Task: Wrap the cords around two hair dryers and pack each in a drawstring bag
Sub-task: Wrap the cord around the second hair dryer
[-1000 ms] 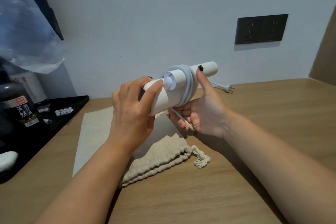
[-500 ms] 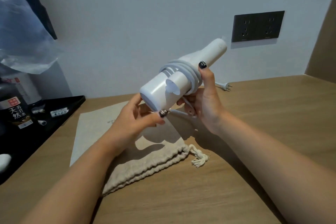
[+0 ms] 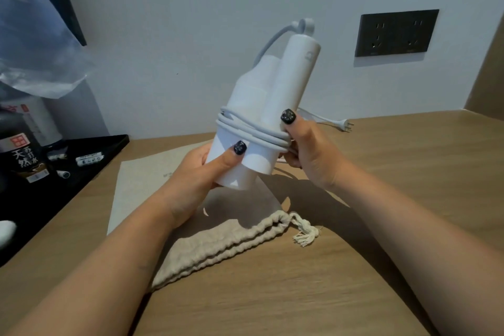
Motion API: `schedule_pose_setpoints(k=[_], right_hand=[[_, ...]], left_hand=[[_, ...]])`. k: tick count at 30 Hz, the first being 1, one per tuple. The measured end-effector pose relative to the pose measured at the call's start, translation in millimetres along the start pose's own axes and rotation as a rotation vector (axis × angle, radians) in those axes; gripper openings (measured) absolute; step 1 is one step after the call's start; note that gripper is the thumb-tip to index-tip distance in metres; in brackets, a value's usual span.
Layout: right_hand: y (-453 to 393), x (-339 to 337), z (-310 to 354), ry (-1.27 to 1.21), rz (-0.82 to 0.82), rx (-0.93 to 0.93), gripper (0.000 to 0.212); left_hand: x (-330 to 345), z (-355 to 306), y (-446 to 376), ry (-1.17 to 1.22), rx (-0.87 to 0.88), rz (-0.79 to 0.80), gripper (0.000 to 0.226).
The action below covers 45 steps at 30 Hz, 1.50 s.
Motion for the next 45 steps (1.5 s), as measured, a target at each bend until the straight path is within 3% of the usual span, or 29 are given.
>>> schedule_pose_setpoints(k=[3, 6, 10, 14, 19, 22, 30, 41, 45], right_hand=[[-0.3, -0.3, -2.6, 0.034, 0.005, -0.017, 0.078], [-1.3, -2.6, -0.6, 0.212, -0.080, -0.030, 0.046], [-1.6, -4.3, 3.1, 0.228, -0.165, -0.062, 0.065], [-0.3, -7.9, 6.8, 0.387, -0.195, -0.084, 0.069], [-0.2, -10.7, -1.1, 0.572, -0.145, -0.014, 0.070], [0.2, -9.3, -6.2, 0.541, -0.087, 0.051, 0.065], [-0.4, -6.2, -4.9, 0.449, -0.066, 0.216, 0.078], [-1.7, -7.0, -3.6, 0.356, -0.119, 0.296, 0.086], [-0.6, -10.2, -0.3, 0.414, -0.155, 0.247, 0.084]], left_hand=[[4.3, -2.7, 1.0, -0.067, 0.041, -0.066, 0.054], [9.3, -5.4, 0.7, -0.139, 0.059, -0.143, 0.047], [9.8, -4.5, -1.3, -0.171, 0.095, -0.227, 0.042], [9.7, -4.7, -1.9, -0.215, 0.118, -0.325, 0.046], [1.8, 2.2, -6.0, -0.525, 0.103, -0.489, 0.060], [0.7, 4.8, -7.6, -0.593, 0.099, -0.558, 0.056], [-6.1, 7.1, -10.1, -0.682, 0.067, -0.663, 0.071], [-7.2, 4.5, -8.2, -0.787, 0.176, -0.661, 0.072], [-9.1, 4.0, -7.0, -0.812, 0.205, -0.641, 0.073]])
Point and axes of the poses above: each hand's wrist, its own y-axis away from the middle knuckle, its own x-axis out of the palm, z = x × y, the point moved 1 cm from there along -y, towards the middle knuckle, and after that the axes turned 1 degree about -z, right-handed, at the moved point
